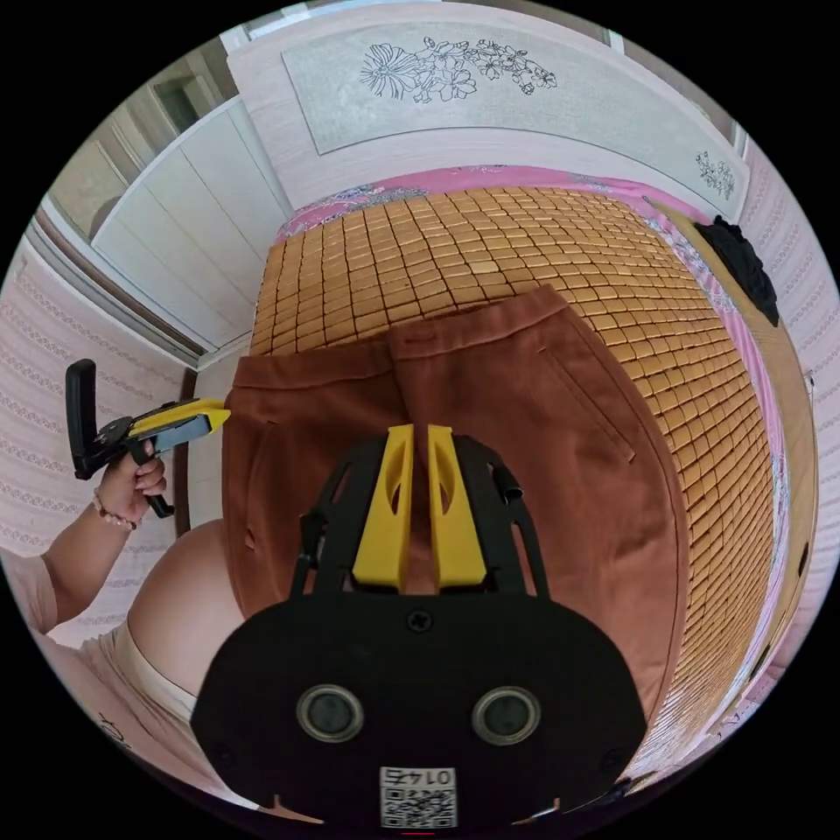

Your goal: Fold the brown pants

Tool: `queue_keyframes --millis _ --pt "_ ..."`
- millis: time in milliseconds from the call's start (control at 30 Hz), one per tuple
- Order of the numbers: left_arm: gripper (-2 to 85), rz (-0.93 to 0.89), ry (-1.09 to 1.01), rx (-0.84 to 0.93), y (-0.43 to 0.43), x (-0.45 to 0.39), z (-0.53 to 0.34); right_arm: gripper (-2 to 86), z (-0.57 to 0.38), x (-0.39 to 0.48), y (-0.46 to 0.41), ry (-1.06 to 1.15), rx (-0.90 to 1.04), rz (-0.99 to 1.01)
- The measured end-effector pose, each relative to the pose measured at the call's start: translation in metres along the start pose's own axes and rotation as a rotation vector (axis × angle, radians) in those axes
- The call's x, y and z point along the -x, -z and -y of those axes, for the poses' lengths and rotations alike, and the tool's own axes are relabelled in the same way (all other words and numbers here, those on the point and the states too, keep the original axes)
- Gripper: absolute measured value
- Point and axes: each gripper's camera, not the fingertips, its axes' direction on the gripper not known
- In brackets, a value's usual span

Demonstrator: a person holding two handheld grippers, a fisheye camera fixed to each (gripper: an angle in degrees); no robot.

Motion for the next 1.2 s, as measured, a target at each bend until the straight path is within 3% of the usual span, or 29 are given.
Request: queue_keyframes --millis 67,200,333,467,700,800,900,967,1200 --pt "2.5 0.002 0.007 -0.088 0.027 0.006 -0.012 0.2 -0.048 0.002 0.048 -0.014 -0.139 -0.01" --pt "4.0 -0.012 0.019 -0.097 0.054 0.015 -0.03 -0.5 -0.242 0.019 0.178 -0.133 -0.531 -0.301" --pt "4.6 -0.056 -0.096 -0.043 0.072 -0.004 -0.05 -0.4 -0.401 0.026 0.249 -0.447 -0.371 -0.494" --pt "6.0 0.015 -0.288 -0.047 0.089 -0.052 -0.06 -0.3 -0.553 0.056 0.303 -0.829 -0.219 -0.698" --pt "6.9 -0.051 -0.481 -0.081 0.114 -0.109 -0.058 1.5 -0.709 0.084 0.317 -1.18 -0.149 -0.553" --pt "6.2 -0.042 -0.494 -0.065 0.116 -0.106 -0.058 5.8 -0.75 0.086 0.314 -1.28 -0.218 -0.445" --pt "1.8 -0.138 -0.302 -0.041 0.106 -0.064 -0.052 8.4 -0.785 0.082 0.311 -1.371 -0.313 -0.323" --pt "-0.3 -0.229 -0.064 0.05 0.086 -0.011 -0.046 9.2 -0.804 0.077 0.312 -1.417 -0.343 -0.283" --pt "3.5 -0.293 0.196 0.066 0.076 0.053 -0.04 10.9 -0.881 0.051 0.339 -1.626 -0.538 -0.131"
